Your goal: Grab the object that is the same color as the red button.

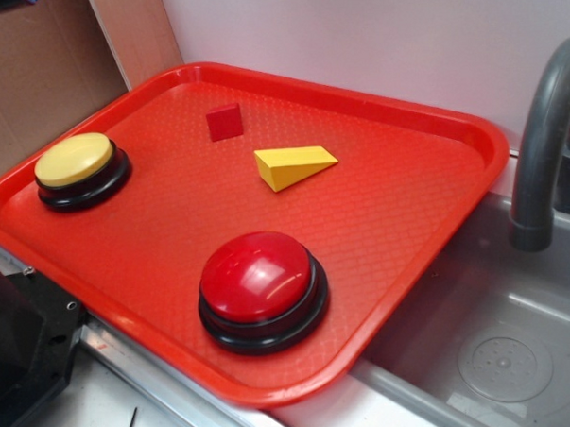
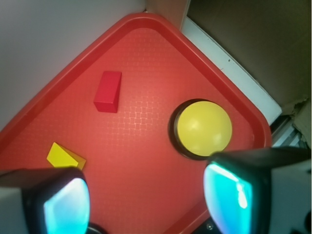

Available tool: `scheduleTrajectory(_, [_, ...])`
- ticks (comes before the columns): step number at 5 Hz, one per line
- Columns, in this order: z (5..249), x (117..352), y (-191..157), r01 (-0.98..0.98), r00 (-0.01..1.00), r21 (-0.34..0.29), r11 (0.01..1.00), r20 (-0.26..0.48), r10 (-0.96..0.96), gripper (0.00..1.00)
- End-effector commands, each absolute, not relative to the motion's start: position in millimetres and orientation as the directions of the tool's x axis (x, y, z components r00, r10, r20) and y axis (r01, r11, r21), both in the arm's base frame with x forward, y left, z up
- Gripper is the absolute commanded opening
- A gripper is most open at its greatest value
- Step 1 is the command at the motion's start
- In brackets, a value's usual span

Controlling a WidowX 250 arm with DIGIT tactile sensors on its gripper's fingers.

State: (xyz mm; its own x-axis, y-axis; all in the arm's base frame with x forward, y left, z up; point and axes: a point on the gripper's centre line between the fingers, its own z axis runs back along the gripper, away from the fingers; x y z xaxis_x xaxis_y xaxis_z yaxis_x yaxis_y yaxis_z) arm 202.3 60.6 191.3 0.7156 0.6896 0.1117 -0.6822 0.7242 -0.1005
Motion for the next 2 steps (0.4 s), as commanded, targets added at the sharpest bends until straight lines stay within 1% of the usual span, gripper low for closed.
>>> scheduleTrajectory(1, [159.3, 247.9, 79.0, -0.781, 0.62, -0.079, 0.62, 0.023, 0.784, 1.0])
scheduleTrajectory(2, [143.0, 272.4, 69.2, -0.774, 0.622, -0.072, 0.628, 0.096, 0.777, 1.0])
